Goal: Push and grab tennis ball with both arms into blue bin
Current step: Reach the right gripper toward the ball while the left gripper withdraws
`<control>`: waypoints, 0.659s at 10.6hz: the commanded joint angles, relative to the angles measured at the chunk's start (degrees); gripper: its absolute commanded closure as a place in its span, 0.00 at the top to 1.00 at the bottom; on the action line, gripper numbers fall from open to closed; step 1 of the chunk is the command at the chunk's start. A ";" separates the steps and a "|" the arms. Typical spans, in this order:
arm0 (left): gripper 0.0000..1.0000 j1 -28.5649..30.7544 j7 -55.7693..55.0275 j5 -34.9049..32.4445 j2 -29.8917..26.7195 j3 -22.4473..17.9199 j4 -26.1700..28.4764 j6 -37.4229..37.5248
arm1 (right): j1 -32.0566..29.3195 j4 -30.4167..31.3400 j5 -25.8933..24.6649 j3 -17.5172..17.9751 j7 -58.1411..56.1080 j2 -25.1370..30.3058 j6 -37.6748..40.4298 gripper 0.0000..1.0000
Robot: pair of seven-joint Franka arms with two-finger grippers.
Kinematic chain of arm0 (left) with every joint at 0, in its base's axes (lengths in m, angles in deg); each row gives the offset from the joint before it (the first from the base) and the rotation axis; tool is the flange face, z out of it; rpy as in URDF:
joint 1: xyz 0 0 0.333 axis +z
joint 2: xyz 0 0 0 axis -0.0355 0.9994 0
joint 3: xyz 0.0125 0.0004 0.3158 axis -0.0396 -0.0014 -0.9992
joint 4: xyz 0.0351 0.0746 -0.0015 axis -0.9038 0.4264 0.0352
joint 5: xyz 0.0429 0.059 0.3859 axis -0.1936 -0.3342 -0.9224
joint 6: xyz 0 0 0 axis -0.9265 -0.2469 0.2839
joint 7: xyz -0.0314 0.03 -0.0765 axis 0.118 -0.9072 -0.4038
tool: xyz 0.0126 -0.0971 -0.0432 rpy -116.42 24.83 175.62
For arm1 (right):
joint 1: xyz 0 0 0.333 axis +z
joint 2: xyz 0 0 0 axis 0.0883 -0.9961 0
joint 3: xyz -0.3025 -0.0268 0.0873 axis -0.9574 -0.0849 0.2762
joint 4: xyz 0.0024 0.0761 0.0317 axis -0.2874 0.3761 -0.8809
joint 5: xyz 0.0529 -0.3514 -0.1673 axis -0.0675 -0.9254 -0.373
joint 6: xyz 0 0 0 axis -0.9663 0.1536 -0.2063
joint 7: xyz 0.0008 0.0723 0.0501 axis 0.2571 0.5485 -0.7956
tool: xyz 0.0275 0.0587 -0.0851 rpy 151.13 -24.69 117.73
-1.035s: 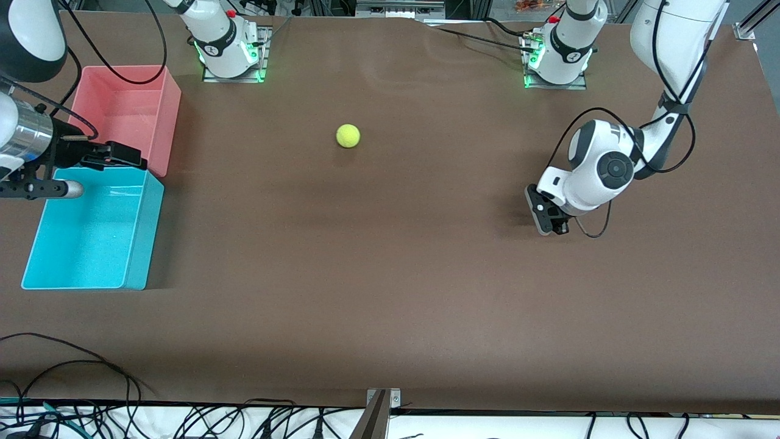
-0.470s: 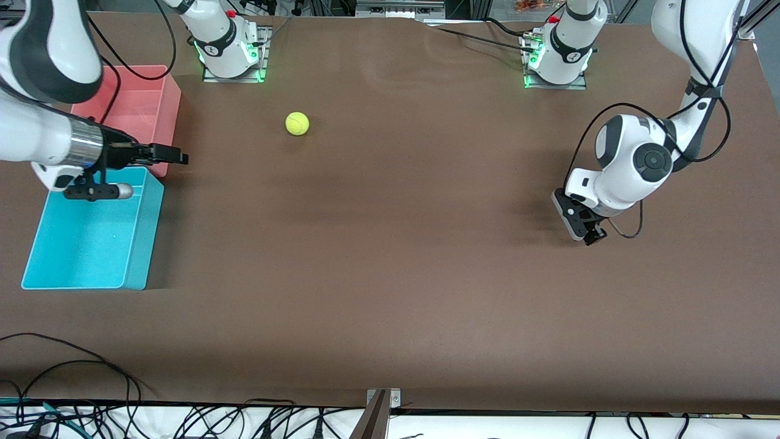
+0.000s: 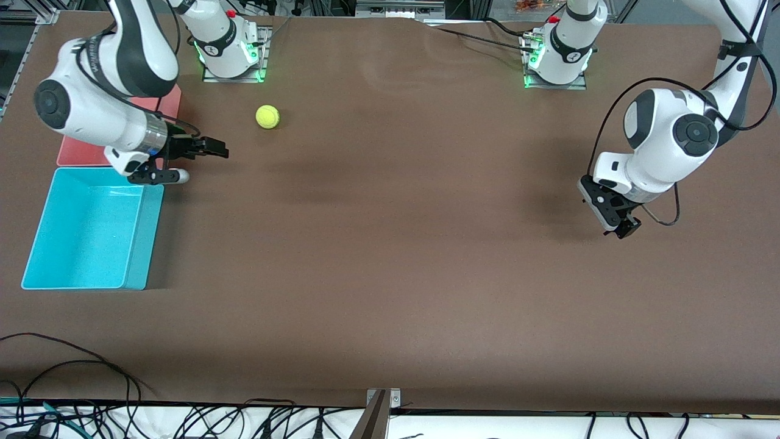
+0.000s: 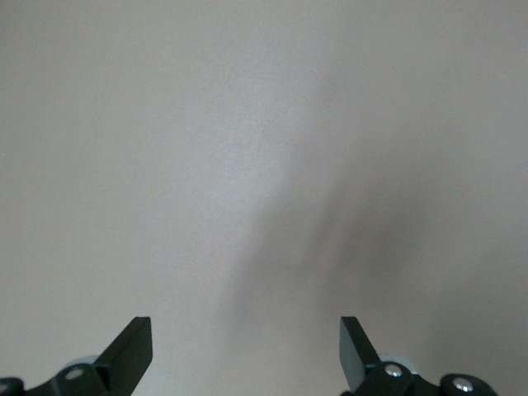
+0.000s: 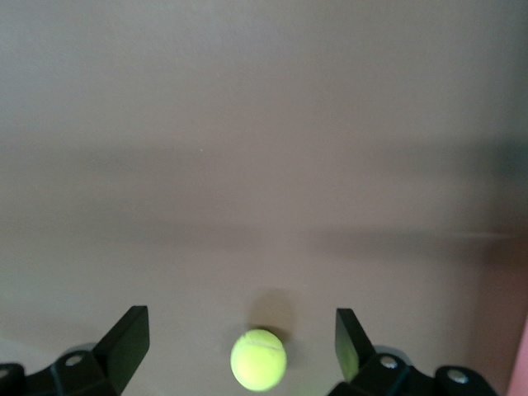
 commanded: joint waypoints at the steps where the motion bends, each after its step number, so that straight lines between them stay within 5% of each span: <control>1: 1.00 0.25 -0.75 -1.73 -5.50 0.19 2.42 0.83 | -0.08 12.04 7.32 2.13 -5.64 3.11 -11.21 1.00; 7: 1.00 0.25 -0.84 -1.73 -10.34 0.19 2.33 1.18 | -0.08 22.26 7.51 2.76 -10.85 3.38 -13.10 1.00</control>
